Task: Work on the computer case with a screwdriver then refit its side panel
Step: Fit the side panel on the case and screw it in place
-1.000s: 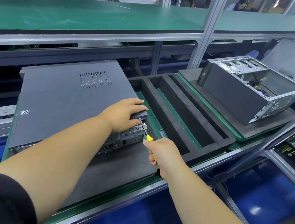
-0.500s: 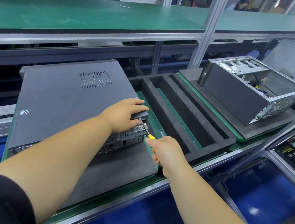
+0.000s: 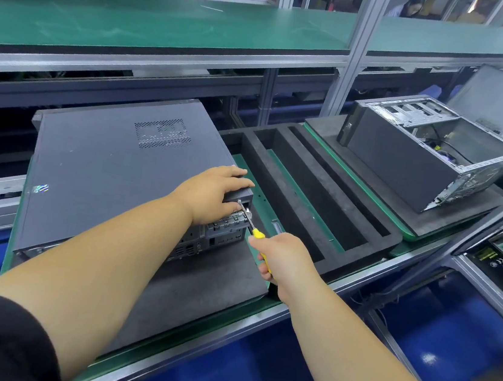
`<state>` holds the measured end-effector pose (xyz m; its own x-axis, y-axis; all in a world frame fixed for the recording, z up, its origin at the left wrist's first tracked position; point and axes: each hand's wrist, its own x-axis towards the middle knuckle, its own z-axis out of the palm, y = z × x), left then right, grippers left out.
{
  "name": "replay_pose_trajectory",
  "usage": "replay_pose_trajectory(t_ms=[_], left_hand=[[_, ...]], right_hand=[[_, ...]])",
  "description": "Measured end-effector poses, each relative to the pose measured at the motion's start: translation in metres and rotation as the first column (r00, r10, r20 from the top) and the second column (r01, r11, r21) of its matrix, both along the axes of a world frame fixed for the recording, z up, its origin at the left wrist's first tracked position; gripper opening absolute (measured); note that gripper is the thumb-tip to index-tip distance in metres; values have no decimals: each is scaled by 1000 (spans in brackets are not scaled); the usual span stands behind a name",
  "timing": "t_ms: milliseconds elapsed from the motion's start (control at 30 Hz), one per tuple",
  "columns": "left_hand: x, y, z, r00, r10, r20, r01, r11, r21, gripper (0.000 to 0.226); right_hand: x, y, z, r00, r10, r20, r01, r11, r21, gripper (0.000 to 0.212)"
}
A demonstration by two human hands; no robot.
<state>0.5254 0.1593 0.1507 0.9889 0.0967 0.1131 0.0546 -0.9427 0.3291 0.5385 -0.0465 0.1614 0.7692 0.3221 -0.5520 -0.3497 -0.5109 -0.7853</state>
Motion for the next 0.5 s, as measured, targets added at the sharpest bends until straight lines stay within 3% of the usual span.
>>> replay_pose_trajectory(t_ms=[100,233,400,500], left_hand=[[0,0,1,1000,-1,3,1,1000,6,51],[0,0,0,1000,-3,4,3,1000,4,51],[0,0,1,1000,-1,4,1,1000,0,52],[0,0,0,1000,-2,6,2,1000,-1,51]], right_hand=[[3,2,2,1000,8,16,-6,996,-85,38],[8,8,5,996,21,-89,-31,993,-112,52],[5,4,-1,998,-5,-56,5,1000,-2,34],[4,2,-4,999,19,27,-18,999,-49,27]])
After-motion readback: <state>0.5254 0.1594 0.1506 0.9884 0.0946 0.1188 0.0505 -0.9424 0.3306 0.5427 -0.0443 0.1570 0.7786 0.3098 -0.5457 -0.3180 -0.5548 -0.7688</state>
